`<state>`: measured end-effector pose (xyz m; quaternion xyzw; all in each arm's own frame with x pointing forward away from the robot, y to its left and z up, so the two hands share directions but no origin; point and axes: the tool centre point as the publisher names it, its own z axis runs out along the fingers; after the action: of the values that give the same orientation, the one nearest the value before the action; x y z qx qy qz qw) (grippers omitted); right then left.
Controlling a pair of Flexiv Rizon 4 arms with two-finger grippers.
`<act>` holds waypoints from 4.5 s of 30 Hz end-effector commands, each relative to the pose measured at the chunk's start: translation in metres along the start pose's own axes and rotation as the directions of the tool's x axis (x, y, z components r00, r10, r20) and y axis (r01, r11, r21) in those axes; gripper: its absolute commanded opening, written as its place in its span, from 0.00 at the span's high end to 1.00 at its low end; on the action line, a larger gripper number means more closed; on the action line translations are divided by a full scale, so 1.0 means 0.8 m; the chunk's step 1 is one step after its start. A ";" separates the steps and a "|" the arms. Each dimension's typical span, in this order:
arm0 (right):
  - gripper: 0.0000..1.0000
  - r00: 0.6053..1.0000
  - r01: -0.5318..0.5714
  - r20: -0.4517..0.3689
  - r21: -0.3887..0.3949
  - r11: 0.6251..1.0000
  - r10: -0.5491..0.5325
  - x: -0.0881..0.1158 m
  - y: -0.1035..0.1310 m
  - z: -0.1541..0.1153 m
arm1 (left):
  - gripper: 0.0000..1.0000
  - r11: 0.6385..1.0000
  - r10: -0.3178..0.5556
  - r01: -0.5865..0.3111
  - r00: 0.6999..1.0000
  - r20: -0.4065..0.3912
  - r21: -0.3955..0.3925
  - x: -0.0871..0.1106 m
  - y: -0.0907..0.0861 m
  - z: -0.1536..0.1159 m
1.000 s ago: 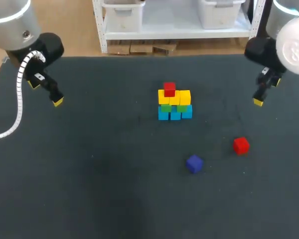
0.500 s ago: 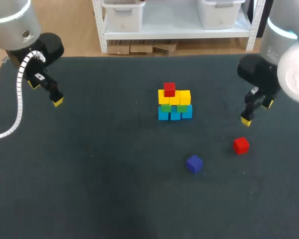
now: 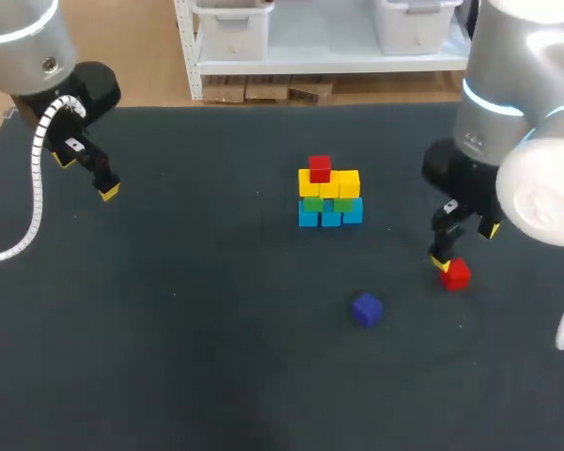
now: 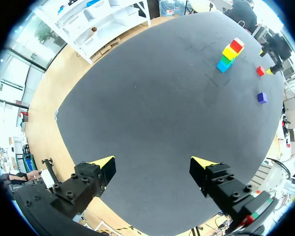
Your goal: Place the blue cubes, place green cubes on the blue cubes, place the yellow cubes on the green cubes, then place the red cubes on the yellow cubes, and place purple cube on the red cubes.
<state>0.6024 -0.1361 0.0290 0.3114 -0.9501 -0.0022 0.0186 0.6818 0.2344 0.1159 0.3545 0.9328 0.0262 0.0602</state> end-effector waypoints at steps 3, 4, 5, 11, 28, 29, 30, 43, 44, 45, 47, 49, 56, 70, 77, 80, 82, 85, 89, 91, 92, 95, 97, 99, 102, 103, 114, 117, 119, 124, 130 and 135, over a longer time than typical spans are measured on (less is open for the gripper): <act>0.00 0.999 -0.033 -0.017 -0.055 0.998 0.032 -0.002 -0.002 0.019 | 0.00 1.000 0.002 -0.002 1.000 -0.002 0.003 -0.001 0.002 0.000; 0.00 0.999 -0.037 -0.014 -0.068 0.997 0.036 -0.001 -0.002 0.023 | 0.00 1.000 0.002 -0.002 1.000 -0.002 0.003 -0.001 0.002 0.000; 0.00 0.999 -0.037 -0.013 -0.073 0.997 0.036 -0.001 -0.002 0.026 | 0.00 1.000 0.002 -0.002 1.000 -0.002 0.003 -0.001 0.002 0.000; 0.00 0.998 -0.060 -0.024 -0.076 0.995 0.058 0.001 0.002 0.032 | 0.00 1.000 0.002 -0.002 1.000 -0.002 0.003 -0.001 0.002 0.000; 0.97 0.992 -0.055 -0.118 -0.064 0.996 0.047 0.006 0.016 0.043 | 0.00 1.000 0.002 -0.002 1.000 -0.002 0.003 -0.001 0.002 0.000; 1.00 0.992 -0.055 -0.120 -0.065 0.996 0.046 0.006 0.016 0.043 | 0.00 1.000 0.002 -0.002 1.000 -0.002 0.003 -0.001 0.002 0.000; 1.00 0.992 -0.050 -0.121 -0.065 0.997 0.042 0.005 0.015 0.042 | 0.00 1.000 0.002 -0.002 1.000 -0.002 0.003 -0.001 0.002 0.000; 1.00 0.959 0.284 0.003 0.048 0.958 -0.284 -0.024 0.007 -0.012 | 0.00 1.000 0.002 -0.002 1.000 -0.002 0.003 -0.001 0.002 0.000; 1.00 0.946 0.322 0.010 0.052 0.945 -0.323 -0.027 0.005 -0.016 | 0.00 1.000 0.002 -0.002 1.000 -0.002 0.003 -0.001 0.002 0.000; 1.00 0.931 0.362 0.014 0.056 0.930 -0.364 -0.029 0.005 -0.021 | 0.00 1.000 0.002 -0.002 1.000 -0.002 0.003 -0.001 0.002 0.000; 1.00 0.904 0.426 0.021 0.052 0.903 -0.427 -0.033 0.002 -0.030 | 0.00 1.000 0.002 -0.002 1.000 -0.002 0.003 -0.001 0.002 0.000; 1.00 0.873 0.486 0.011 0.065 0.872 -0.487 -0.038 0.001 -0.040 | 0.00 1.000 0.002 -0.002 1.000 -0.002 0.003 -0.001 0.002 0.000; 1.00 0.719 0.695 -0.109 0.070 0.716 -0.687 -0.061 0.001 -0.083 | 0.00 1.000 0.002 -0.002 1.000 -0.002 0.003 -0.001 0.002 0.000; 1.00 0.563 0.822 -0.167 0.015 0.569 -0.809 -0.114 0.004 -0.131 | 0.00 1.000 0.002 -0.002 1.000 -0.002 0.003 -0.001 0.002 0.000; 1.00 0.550 0.831 -0.148 0.001 0.556 -0.822 -0.137 0.015 -0.125 | 0.00 1.000 0.002 -0.002 1.000 -0.002 0.003 -0.001 0.002 0.000; 1.00 0.543 0.836 -0.150 0.007 0.548 -0.826 -0.146 0.019 -0.122 | 0.00 1.000 0.002 -0.002 1.000 -0.002 0.003 -0.001 0.002 0.000; 1.00 0.531 0.844 -0.153 0.006 0.537 -0.833 -0.152 0.021 -0.120 | 0.00 1.000 0.002 -0.002 1.000 -0.002 0.003 -0.001 0.002 0.000; 1.00 0.517 0.852 -0.162 0.006 0.523 -0.841 -0.161 0.024 -0.118 | 0.00 1.000 0.002 -0.002 1.000 -0.002 0.003 -0.001 0.002 0.000; 1.00 0.508 0.858 -0.166 0.013 0.513 -0.845 -0.172 0.026 -0.119 | 0.00 1.000 0.002 -0.002 1.000 -0.002 0.003 -0.001 0.002 0.000; 1.00 0.503 0.862 -0.160 0.020 0.507 -0.849 -0.177 0.028 -0.120 | 0.00 1.000 0.002 -0.002 1.000 -0.002 0.003 -0.001 0.002 0.000; 1.00 0.502 0.863 -0.158 0.023 0.505 -0.850 -0.179 0.028 -0.120 | 0.00 1.000 0.002 -0.002 1.000 -0.002 0.003 -0.001 0.002 0.000; 1.00 0.501 0.864 -0.158 0.035 0.502 -0.851 -0.186 0.031 -0.118 | 0.00 1.000 0.002 -0.002 1.000 -0.002 0.003 -0.001 0.002 0.000; 1.00 0.496 0.867 -0.150 0.038 0.496 -0.855 -0.191 0.032 -0.117 | 0.00 1.000 0.002 -0.002 1.000 -0.002 0.003 -0.001 0.002 0.000; 1.00 0.491 0.870 -0.147 0.043 0.490 -0.859 -0.195 0.034 -0.114 | 0.00 1.000 0.002 -0.002 1.000 -0.002 0.003 -0.001 0.002 0.000; 1.00 0.483 0.875 -0.143 0.043 0.482 -0.864 -0.203 0.037 -0.109 | 0.00 1.000 0.002 -0.002 1.000 -0.002 0.003 -0.001 0.002 0.000; 1.00 0.479 0.877 -0.143 0.042 0.478 -0.866 -0.205 0.037 -0.108 | 0.00 1.000 0.002 -0.002 1.000 -0.002 0.003 -0.001 0.002 0.000; 1.00 0.454 0.891 -0.150 0.045 0.452 -0.878 -0.223 0.047 -0.104 | 0.00 1.000 0.002 -0.002 1.000 -0.002 0.003 -0.001 0.002 0.000; 1.00 0.451 0.892 -0.150 0.042 0.450 -0.880 -0.228 0.048 -0.100 | 0.00 1.000 0.002 -0.002 1.000 -0.002 0.003 -0.001 0.002 0.000; 1.00 0.449 0.893 -0.152 0.037 0.449 -0.880 -0.231 0.048 -0.096 | 0.00 1.000 0.002 -0.002 1.000 -0.002 0.003 -0.001 0.002 0.000; 1.00 0.453 0.891 -0.161 0.036 0.453 -0.877 -0.235 0.046 -0.093 | 0.00 1.000 0.002 -0.002 1.000 -0.002 0.003 -0.001 0.002 0.000; 1.00 0.458 0.888 -0.159 0.036 0.458 -0.875 -0.238 0.046 -0.092 | 0.00 1.000 0.002 -0.002 1.000 -0.002 0.003 -0.001 0.002 0.000; 1.00 0.461 0.887 -0.147 0.030 0.462 -0.875 -0.239 0.048 -0.090 | 0.00 1.000 0.002 -0.002 1.000 -0.002 0.003 -0.001 0.002 0.000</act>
<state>0.7346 0.0089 0.0953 0.7569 -0.6490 0.0573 0.0510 0.6818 0.2342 0.1161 0.3544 0.9328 0.0264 0.0598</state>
